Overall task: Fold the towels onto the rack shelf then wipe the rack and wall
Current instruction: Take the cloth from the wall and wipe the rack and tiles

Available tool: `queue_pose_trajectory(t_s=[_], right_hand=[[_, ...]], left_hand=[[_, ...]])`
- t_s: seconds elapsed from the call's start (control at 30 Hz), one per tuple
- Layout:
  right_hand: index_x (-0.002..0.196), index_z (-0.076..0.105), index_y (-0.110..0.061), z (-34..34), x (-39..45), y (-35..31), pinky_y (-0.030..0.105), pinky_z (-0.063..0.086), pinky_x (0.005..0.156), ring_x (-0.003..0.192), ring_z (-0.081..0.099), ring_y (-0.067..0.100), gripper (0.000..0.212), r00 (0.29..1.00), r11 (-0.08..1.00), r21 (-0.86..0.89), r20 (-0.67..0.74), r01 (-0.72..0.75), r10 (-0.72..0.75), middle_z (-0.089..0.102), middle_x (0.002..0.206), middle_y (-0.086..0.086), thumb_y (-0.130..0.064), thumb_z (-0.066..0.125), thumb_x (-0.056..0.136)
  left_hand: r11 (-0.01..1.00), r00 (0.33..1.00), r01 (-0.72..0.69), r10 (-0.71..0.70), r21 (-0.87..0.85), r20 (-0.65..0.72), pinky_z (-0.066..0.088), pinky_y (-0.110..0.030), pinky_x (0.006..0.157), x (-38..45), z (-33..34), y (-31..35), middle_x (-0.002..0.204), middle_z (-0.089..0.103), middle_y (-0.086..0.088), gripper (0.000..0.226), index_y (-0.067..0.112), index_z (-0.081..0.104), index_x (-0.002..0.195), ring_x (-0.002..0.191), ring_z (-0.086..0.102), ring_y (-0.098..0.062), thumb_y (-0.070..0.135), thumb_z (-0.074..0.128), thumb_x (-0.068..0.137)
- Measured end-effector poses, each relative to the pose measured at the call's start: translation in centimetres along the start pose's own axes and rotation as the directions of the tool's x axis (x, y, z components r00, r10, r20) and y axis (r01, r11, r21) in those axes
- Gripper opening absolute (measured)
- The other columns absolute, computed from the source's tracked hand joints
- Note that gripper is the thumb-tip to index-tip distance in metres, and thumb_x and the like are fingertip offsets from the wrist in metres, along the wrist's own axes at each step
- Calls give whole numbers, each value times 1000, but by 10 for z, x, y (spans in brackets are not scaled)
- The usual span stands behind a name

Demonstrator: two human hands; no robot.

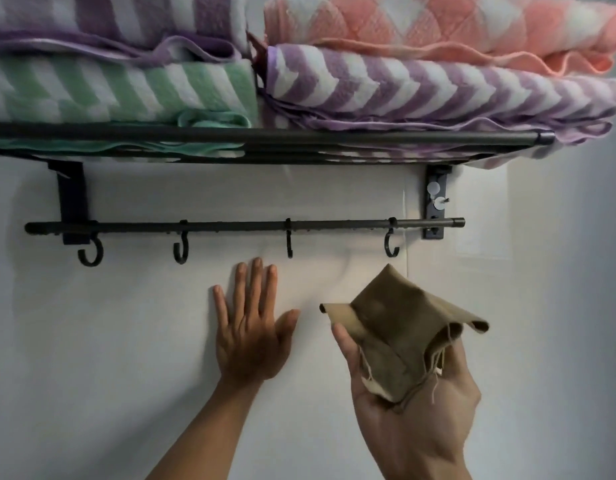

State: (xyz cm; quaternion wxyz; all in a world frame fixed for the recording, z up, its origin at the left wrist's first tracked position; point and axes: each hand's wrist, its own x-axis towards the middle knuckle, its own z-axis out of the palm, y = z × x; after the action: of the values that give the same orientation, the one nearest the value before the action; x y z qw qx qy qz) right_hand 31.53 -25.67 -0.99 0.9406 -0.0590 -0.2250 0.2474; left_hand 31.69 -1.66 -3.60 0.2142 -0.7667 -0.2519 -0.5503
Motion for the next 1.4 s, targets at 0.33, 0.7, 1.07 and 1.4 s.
queue_pose_trajectory(t_s=[0.33, 0.7, 1.07, 1.4], right_hand=[[106, 62, -14, 31, 57, -44, 27, 47, 58, 65, 61, 11, 23, 634, -29, -796, 503, 604, -587, 68, 85, 1, -30, 45, 104], [108, 59, -9, 62, 144, -92, 45, 44, 89, 58, 46, 19, 34, 707, -802, -464, 704, 376, -75, 56, 88, 9, -31, 34, 108], [81, 46, -14, 103, 129, -58, 33, 31, 54, 65, 51, 36, 33, 826, -834, -460, 564, 306, -7, 49, 70, 10, -32, 36, 106], [95, 49, -19, 132, 109, 32, 28, 39, 54, 68, 58, 20, 11, 803, -723, -479, 570, 497, 174, 57, 82, 3, -26, 46, 104]], left_hand=[[1000, 1000, -9, 8, -17, -30, 6, -64, 121, 1, 4, -2, 169, 8, -11, 76, 14, 17, 160, 156, 5, -32, 56, 31, 98], [999, 998, 32, -34, -41, -48, 7, -61, 122, -1, 6, -1, 169, 8, -8, 76, 15, 20, 160, 156, 5, -28, 58, 30, 97], [998, 996, -9, 3, -66, -92, 6, -61, 123, -2, 5, -3, 169, 9, -8, 79, 16, 20, 160, 156, 8, -29, 56, 44, 96], [999, 1000, 23, -24, -45, -12, 7, -61, 122, 0, 6, -2, 169, 7, -8, 77, 16, 16, 161, 156, 3, -27, 58, 33, 98]])
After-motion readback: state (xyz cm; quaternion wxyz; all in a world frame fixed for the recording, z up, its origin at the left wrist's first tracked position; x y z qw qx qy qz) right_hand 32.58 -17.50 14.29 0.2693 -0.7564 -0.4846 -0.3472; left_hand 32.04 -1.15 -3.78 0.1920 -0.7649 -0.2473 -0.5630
